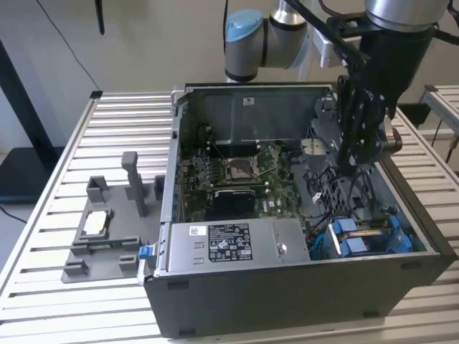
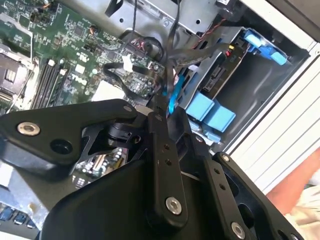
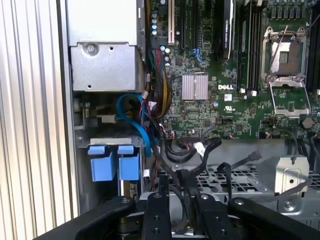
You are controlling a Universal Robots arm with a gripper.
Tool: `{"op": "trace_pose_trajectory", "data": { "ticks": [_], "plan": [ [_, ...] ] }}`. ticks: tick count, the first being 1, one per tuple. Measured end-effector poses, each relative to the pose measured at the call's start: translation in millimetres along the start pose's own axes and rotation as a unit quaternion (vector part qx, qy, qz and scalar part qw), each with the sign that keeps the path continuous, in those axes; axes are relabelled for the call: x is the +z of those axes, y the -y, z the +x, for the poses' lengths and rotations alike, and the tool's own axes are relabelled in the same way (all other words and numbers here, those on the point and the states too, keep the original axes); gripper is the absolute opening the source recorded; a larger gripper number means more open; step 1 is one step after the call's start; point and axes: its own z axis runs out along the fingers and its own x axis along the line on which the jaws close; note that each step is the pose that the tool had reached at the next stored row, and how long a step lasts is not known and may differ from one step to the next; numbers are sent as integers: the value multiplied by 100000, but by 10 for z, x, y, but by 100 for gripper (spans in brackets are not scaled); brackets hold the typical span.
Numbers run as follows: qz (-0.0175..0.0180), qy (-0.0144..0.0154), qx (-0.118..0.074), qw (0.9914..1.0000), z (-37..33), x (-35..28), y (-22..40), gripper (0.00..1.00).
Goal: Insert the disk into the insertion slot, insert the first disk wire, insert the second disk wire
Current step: 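Insert the second disk wire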
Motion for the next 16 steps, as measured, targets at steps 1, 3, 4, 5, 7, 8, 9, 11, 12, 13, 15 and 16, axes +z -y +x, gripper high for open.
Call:
{"op": "trace_pose_trajectory", "data": {
  "ticks": [1,3,4,5,7,8,9,11,12,13,15,16],
  "plan": [
    [255,9,-14,100000,-4,-1,-22,27],
    [736,16,-48,99997,-13,-3,-64,27],
    [962,30,-92,99995,-17,0,-80,27],
    [1206,45,-169,99993,-24,4,-92,27],
    [1630,56,-470,99986,-36,18,-107,27],
    [1777,57,-739,99981,-42,26,-112,27],
    [1889,58,-1036,99977,-48,35,-116,27],
    [2034,74,-1712,99965,-61,53,-122,27],
    [2043,107,-2148,99956,-67,60,-125,27],
    [2037,152,-2632,99944,-70,64,-127,27],
    [2017,225,-3545,99917,-73,69,-135,27],
    [2007,256,-3940,99902,-75,71,-138,27]
  ]
}}
